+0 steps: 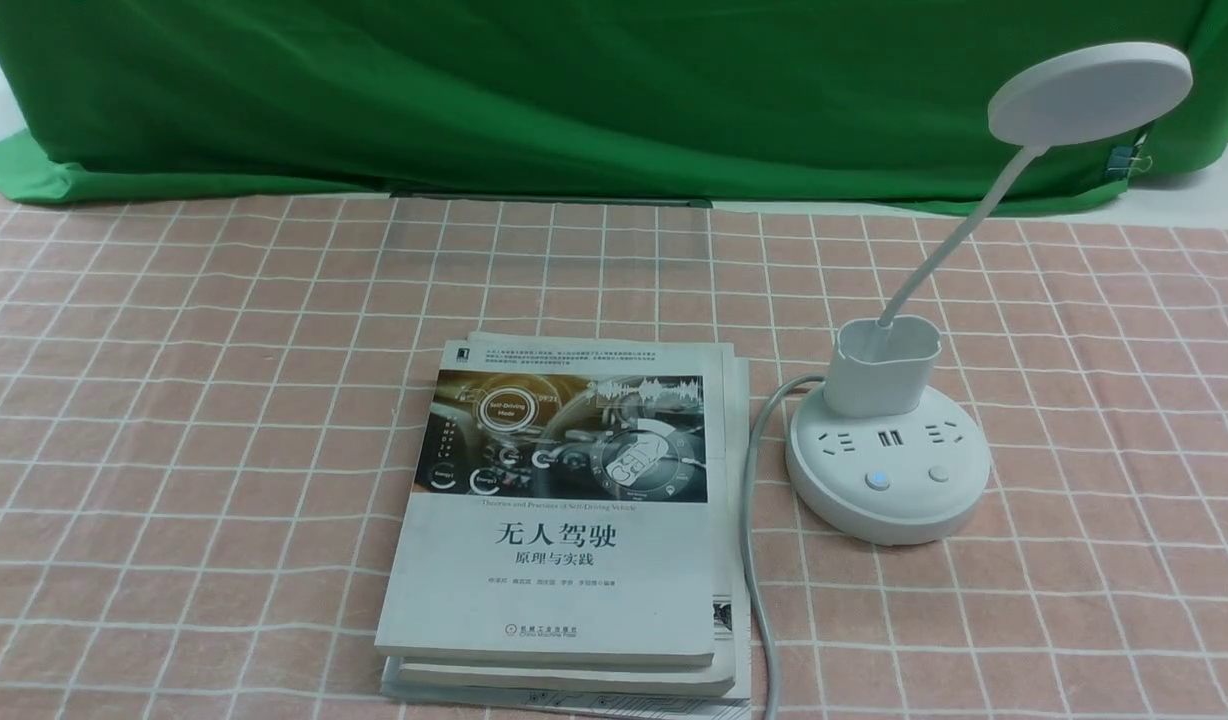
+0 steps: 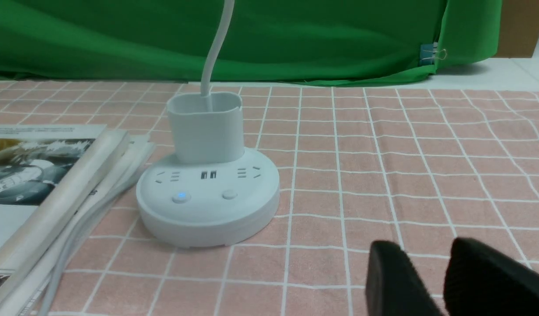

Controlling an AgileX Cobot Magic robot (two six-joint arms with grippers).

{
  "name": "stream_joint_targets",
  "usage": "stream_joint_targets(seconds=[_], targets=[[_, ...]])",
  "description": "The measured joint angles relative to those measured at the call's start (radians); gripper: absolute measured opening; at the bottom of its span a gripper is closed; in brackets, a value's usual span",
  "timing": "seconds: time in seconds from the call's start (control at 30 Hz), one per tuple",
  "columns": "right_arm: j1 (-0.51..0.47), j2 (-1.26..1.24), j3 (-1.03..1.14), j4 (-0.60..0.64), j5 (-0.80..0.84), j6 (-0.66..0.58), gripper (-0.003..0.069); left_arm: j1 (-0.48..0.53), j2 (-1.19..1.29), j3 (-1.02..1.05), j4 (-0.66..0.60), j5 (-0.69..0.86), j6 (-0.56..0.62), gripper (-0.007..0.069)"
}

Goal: Turn on the table lamp on the pink coffee tablecloth with your hand.
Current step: 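Press the button on the base of the white desk lamp with the right gripper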

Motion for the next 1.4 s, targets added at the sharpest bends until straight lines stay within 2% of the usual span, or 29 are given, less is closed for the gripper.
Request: stream_joint_targets(seconds=[0.5,0.7,0.73,0.9,1.13,1.27,1.3,1.33,1.4], targets=[[0.000,0.000,0.000,0.000,-0.003,0.000,0.0242,0.000,0.000,0.000,0.000,0.000,0.000,0.0019],[0.000,0.000,0.000,0.014,-0.063,0.037,0.0242,0.000,0.000,0.000,0.000,0.000,0.000,0.0019],[0.000,0.000,0.000,0.023,-0.118,0.132,0.0242,0.000,0.000,0.000,0.000,0.000,0.000,0.0019],[0.000,0.000,0.000,0.030,-0.252,0.397,0.0241,0.000,0.000,0.000,0.000,0.000,0.000,0.0019],[0.000,0.000,0.000,0.031,-0.306,0.507,0.0229,0.000,0.000,0.000,0.000,0.000,0.000,0.0019],[0.000,0.039,-0.042,0.031,-0.179,0.495,0.0139,0.000,0.000,0.000,0.000,0.000,0.000,0.0019],[0.000,0.105,-0.113,0.033,-0.076,0.437,0.0075,0.000,0.000,0.000,0.000,0.000,0.000,0.0019],[0.000,0.171,-0.181,0.033,0.008,0.379,0.0048,0.000,0.000,0.000,0.000,0.000,0.000,0.0019],[0.000,0.294,-0.296,0.034,0.130,0.282,0.0036,0.000,0.000,0.000,0.000,0.000,0.000,0.0019]])
